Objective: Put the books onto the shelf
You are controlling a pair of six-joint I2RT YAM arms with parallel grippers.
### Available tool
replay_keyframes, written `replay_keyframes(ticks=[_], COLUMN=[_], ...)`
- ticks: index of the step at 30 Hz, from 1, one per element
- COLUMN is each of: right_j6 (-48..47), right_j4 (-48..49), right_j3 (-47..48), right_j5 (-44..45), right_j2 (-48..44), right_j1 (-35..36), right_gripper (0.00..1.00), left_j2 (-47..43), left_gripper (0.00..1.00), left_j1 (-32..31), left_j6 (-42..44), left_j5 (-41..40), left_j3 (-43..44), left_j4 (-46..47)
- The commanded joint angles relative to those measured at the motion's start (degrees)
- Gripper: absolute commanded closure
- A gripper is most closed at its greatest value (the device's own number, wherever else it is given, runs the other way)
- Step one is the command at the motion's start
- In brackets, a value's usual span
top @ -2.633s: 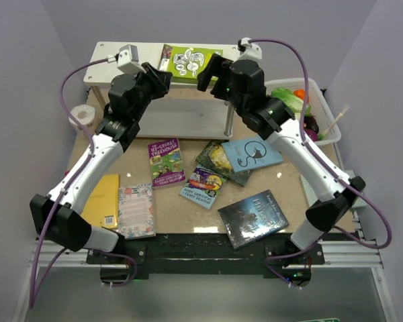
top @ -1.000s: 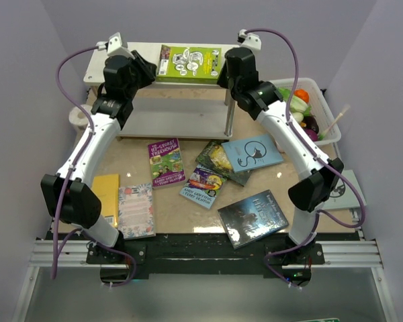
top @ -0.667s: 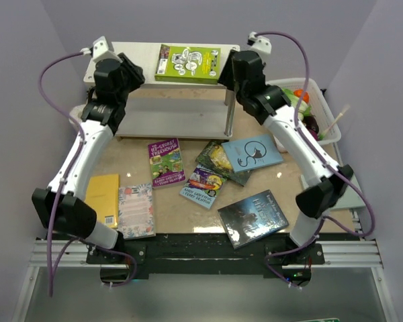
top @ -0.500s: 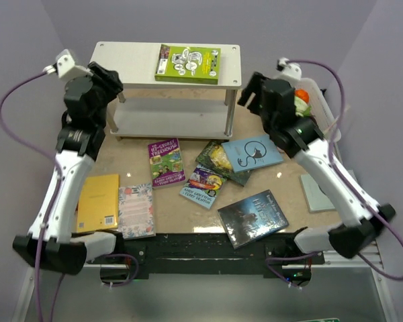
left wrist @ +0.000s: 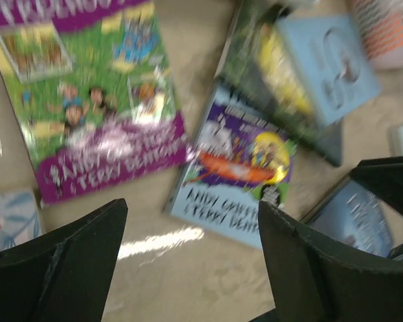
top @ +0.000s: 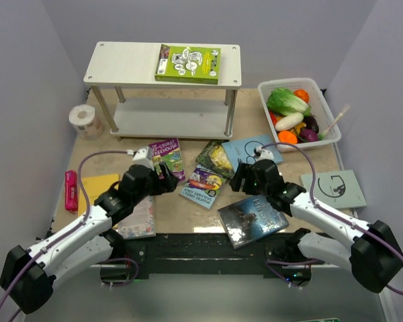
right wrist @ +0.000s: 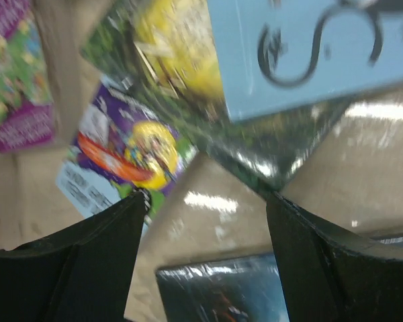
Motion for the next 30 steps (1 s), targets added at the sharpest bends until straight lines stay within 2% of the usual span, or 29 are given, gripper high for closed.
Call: replay_keyframes(ticks=[1, 4, 9, 11, 13, 18, 20, 24, 27, 30], right_j6=[6.3, 10.0, 17.1, 19.3, 25.6, 38.4, 39.7, 36.2, 26.9, 19.8], right_j4=[11.5, 17.1, 22.0, 21.4, 22.3, 30.5, 30.8, 30.6, 27.4, 26.9], right_j3=[-6.9, -11.2, -16.1, -16.6, -19.5, -29.0, -29.8, -28.4, -22.9, -19.0], right_j5=[-7.2, -7.8, -8.8, -4.2, -1.6, 4.3, 6.6, 7.3, 3.2, -4.0], right_j2=[-3.5, -5.1, -2.2, -2.0, -3.3, -7.8, -9.5, -10.9, -7.1, -0.9], right_j1=[0.1, 0.2, 0.1, 0.0, 0.0, -0.2, -0.3, -0.4, -0.4, 0.3], right_gripper=[0.23, 0.23, 0.23, 0.22, 0.22, 0.21, 0.21, 0.21, 0.22, 0.23], left_j2=[-1.6, -4.1, -4.6, -2.6, 0.6, 5.0, 4.7, 2.4, 3.0, 7.6], left_gripper=[0.16, 0.17, 0.19, 0.20, 0.21, 0.23, 0.23, 0.23, 0.23, 0.25], left_j1=[-3.0, -2.9, -3.0, -2.9, -2.9, -3.0, -3.0, -3.0, -3.0, -3.0], left_j6=[-5.6, -6.4, -9.5, -10.3, -10.5, -10.1, -10.1, -10.6, -10.4, -9.0], left_j5=[2.1, 3.3, 3.7, 4.2, 4.9, 6.6, 6.6, 6.7, 6.2, 4.6], left_j3=[-8.0, -12.7, -18.3, -19.3, -19.1, -16.8, -17.4, -19.8, -19.8, -17.1], left_j4=[3.9, 8.5, 17.3, 20.7, 23.3, 23.8, 24.1, 25.4, 25.8, 24.1])
